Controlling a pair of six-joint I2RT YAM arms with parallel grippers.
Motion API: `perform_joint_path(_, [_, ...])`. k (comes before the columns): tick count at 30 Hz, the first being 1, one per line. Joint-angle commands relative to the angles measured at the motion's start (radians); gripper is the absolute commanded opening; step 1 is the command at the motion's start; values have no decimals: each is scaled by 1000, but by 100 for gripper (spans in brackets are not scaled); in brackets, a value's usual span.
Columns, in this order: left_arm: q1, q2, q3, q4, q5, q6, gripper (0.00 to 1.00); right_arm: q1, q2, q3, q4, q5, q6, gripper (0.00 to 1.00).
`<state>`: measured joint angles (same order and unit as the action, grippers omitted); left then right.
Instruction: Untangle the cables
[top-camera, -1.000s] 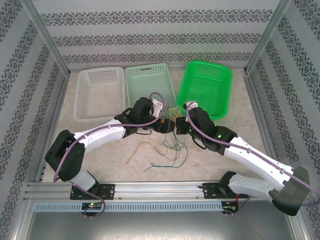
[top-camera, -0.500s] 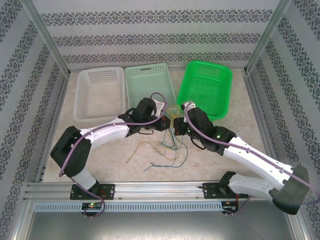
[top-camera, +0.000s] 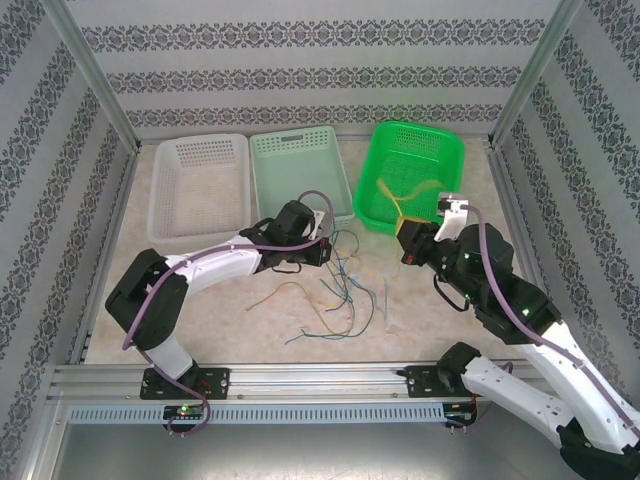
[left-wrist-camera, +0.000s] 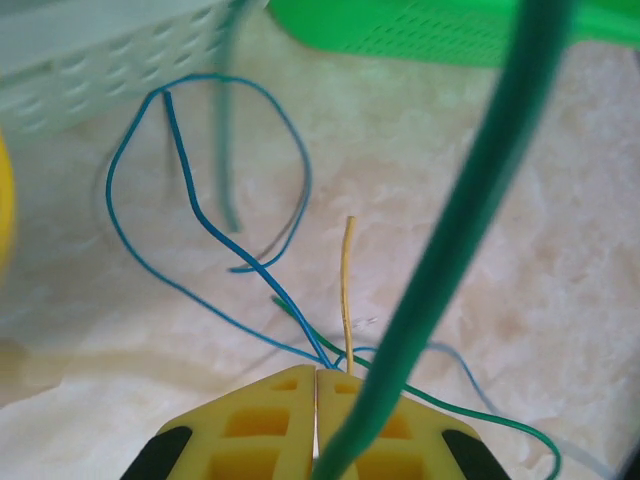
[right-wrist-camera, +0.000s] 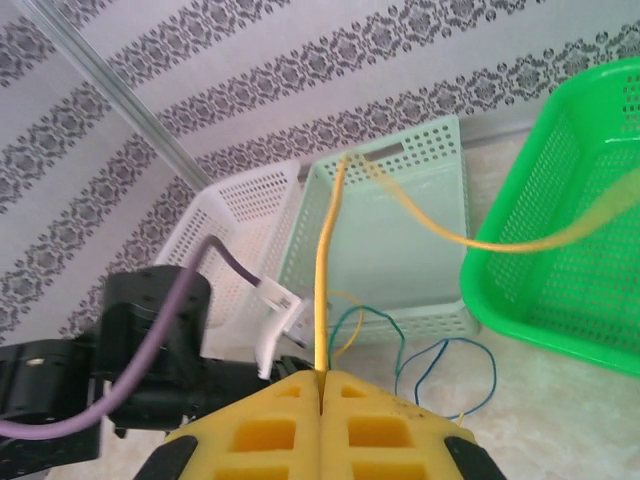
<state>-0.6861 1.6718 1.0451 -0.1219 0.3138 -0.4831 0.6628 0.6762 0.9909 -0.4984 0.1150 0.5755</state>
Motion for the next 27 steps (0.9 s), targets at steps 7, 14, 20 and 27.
perform_joint_path(7, [-3, 2, 8, -79, -8, 59, 16, -11, 8, 65, 6, 8, -75, 0])
perform_joint_path(14, [-3, -50, -5, -93, -65, 64, 62, -11, 38, 71, 37, 109, -165, 0])
perform_joint_path(20, [-3, -119, 1, -144, -167, 78, 81, 1, 88, 72, 27, 213, -226, 0])
perform_joint_path(27, [-4, -259, 18, -105, -189, 148, 100, 13, 161, 91, 74, 225, -261, 0])
